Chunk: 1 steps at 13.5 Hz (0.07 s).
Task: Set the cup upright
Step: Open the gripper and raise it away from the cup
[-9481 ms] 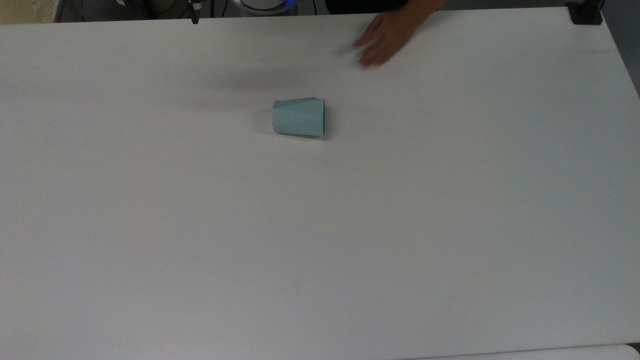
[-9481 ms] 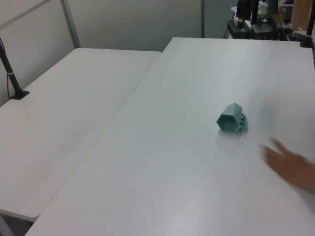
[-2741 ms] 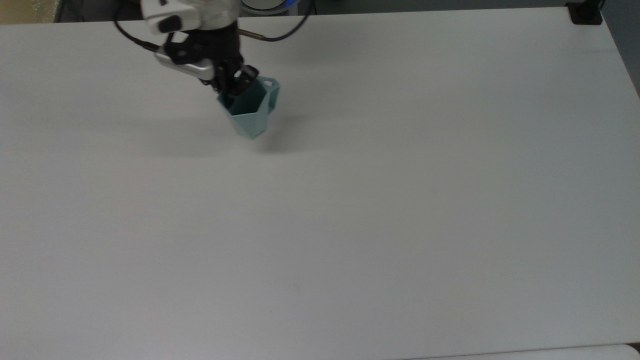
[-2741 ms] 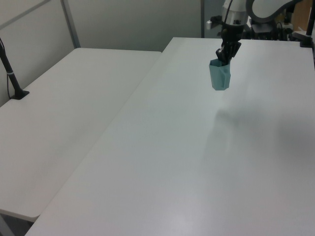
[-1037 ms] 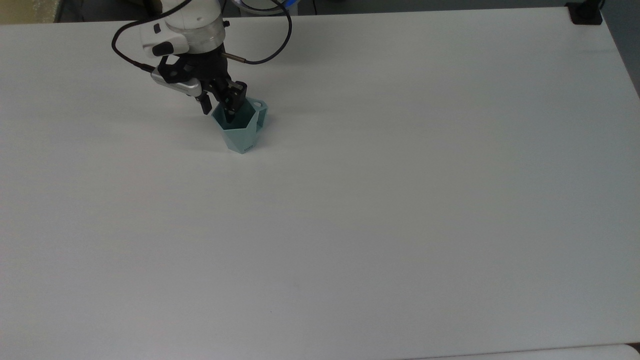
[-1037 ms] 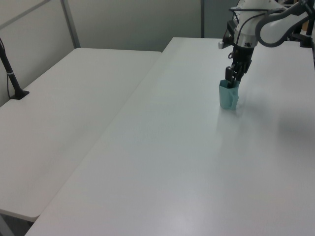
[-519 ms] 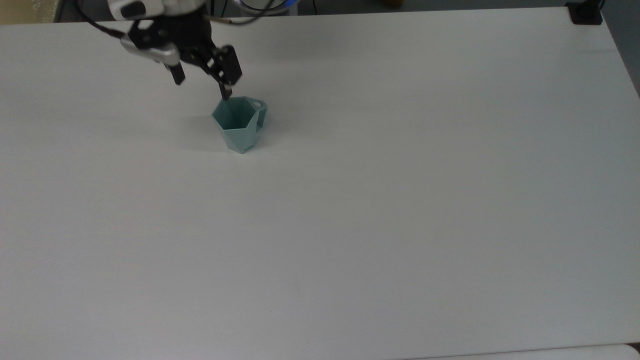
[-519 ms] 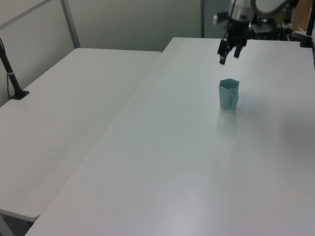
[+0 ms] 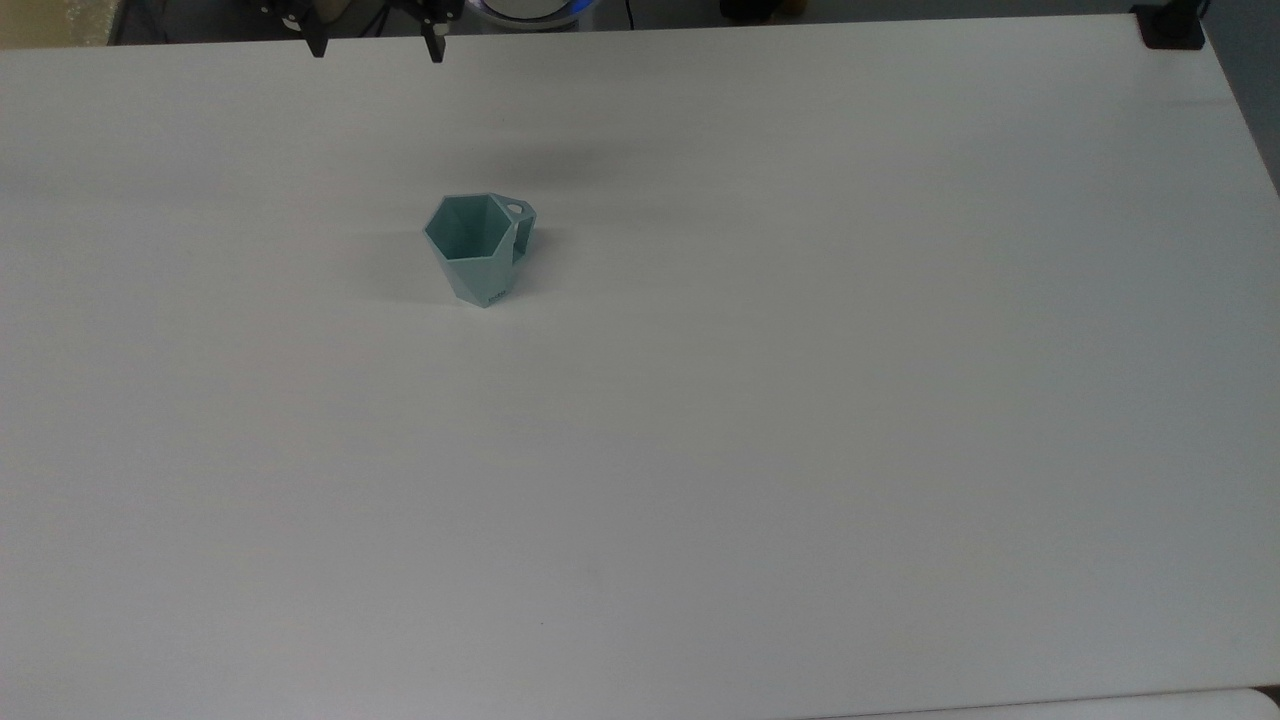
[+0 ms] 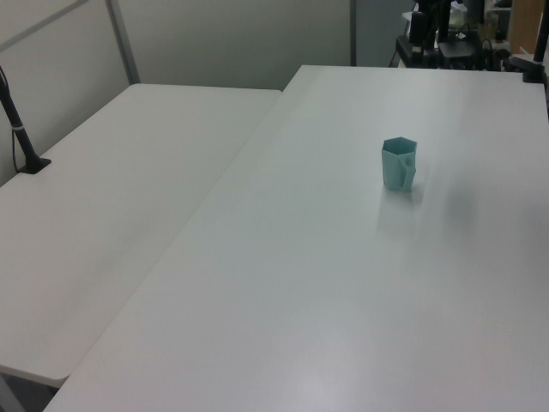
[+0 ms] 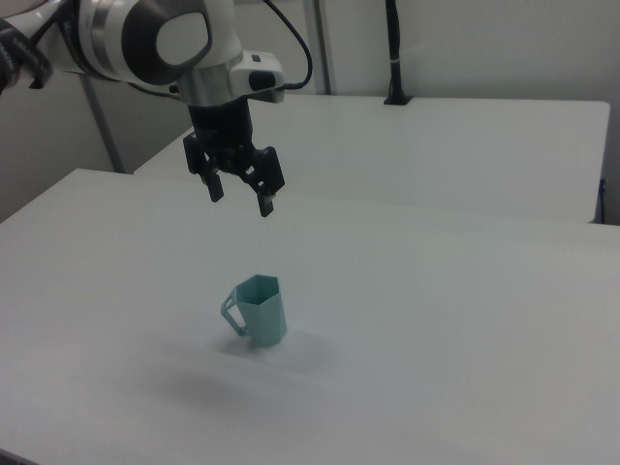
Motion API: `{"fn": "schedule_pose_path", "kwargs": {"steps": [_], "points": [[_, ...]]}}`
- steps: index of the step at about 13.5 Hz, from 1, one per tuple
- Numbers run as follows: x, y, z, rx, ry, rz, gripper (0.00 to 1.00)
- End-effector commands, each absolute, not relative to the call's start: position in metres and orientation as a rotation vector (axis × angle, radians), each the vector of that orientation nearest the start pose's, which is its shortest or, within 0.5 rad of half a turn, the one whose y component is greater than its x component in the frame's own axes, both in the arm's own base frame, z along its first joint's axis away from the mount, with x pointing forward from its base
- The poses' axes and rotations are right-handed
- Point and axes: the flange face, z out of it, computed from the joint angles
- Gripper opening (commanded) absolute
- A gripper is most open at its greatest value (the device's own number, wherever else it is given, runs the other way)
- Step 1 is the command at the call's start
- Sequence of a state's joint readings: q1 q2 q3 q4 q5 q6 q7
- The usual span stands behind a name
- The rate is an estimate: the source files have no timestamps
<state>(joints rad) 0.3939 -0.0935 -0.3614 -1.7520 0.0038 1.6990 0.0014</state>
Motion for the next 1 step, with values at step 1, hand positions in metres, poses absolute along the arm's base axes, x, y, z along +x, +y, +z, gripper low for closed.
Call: {"fn": "schedule_pose_path", "kwargs": {"steps": [1], "points": [[0.5389, 0.0037, 0.6025, -3.117, -0.081, -0.049, 1.00]]}}
